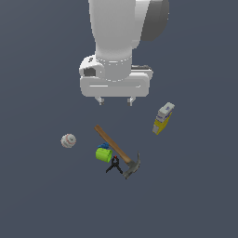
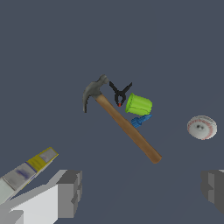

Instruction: Pick up a designated object from a clutter of objects.

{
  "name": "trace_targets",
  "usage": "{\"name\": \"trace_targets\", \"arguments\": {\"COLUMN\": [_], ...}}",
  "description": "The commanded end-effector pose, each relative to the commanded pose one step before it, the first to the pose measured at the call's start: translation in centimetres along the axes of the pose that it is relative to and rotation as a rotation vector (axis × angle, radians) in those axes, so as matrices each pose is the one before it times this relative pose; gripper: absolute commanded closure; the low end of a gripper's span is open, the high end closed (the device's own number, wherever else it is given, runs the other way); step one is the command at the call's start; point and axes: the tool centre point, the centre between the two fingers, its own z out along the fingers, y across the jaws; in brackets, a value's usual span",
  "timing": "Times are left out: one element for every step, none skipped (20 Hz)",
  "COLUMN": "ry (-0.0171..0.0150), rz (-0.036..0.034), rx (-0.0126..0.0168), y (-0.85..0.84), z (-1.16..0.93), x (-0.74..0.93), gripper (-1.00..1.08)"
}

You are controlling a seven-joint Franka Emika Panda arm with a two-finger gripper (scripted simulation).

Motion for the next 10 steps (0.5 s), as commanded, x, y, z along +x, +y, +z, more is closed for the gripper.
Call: {"name": "trace_targets", "arguments": {"ry": [0.00000,0.00041,0.00117,0.00192,0.00267,0.00338,0.00354,0.00277,0.00195,0.00113], "rz": [0.00000,0.00141,0.00414,0.00690,0.00974,0.01265,0.01388,0.01155,0.00890,0.00594], "rx": [0.00000,0.00047,0.00141,0.00232,0.00324,0.00412,0.00440,0.00352,0.00257,0.00158], "y": [0.001,0.033,0.098,0.163,0.226,0.281,0.292,0.224,0.155,0.087], "z": [0.000,-0.013,-0.038,-0.067,-0.102,-0.146,-0.184,-0.179,-0.162,-0.130], "x": [0.000,0.003,0.009,0.013,0.017,0.019,0.013,0.003,-0.007,-0.013], "gripper": [-0.92,-0.92,-0.92,-0.92,-0.92,-0.92,-0.92,-0.92,-0.92,-0.92]}}
